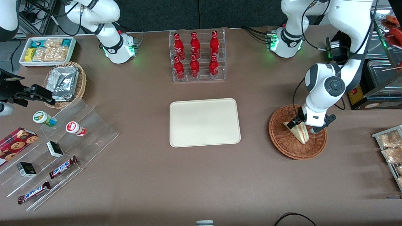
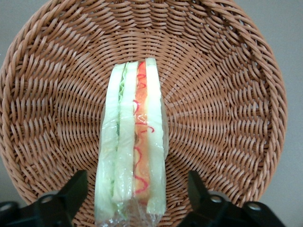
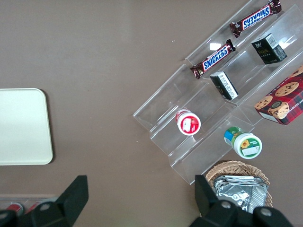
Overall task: Place sandwich from basket to tray
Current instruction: 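Lower the left gripper and close it on the wrapped sandwich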
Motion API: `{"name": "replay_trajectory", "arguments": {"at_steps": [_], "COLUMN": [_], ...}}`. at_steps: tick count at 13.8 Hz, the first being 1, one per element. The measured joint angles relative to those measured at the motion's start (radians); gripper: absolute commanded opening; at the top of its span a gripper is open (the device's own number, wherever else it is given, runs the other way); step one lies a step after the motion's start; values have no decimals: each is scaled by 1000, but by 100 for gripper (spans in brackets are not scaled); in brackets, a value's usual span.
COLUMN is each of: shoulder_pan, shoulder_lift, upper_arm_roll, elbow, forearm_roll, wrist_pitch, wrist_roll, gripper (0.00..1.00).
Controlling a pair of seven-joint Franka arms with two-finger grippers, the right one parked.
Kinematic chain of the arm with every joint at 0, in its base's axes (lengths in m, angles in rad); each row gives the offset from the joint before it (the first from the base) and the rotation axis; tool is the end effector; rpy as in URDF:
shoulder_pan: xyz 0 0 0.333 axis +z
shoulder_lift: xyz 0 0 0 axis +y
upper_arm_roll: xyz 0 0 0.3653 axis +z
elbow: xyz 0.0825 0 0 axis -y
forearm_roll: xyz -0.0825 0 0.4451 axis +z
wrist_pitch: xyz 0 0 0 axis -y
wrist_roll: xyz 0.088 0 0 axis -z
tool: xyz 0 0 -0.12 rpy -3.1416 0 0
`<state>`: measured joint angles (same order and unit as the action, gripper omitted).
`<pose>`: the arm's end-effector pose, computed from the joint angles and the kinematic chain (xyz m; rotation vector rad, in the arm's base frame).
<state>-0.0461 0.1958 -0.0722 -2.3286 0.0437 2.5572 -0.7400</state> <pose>0.5647 -0.0679 0.2433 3.0026 0.9079 0.0548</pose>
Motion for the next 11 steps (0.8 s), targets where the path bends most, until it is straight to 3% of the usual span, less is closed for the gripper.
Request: {"name": "replay_trajectory", "arguments": {"at_steps": [7, 11], "shoulder_pan": [0, -2], "shoulder_lift": [-4, -58], "upper_arm_roll": [-1, -46], "elbow": [11, 91], "forearm_roll": [2, 10], "wrist_pitch": [-16, -218], "wrist_roll": [2, 17], "gripper": [0, 0]}}
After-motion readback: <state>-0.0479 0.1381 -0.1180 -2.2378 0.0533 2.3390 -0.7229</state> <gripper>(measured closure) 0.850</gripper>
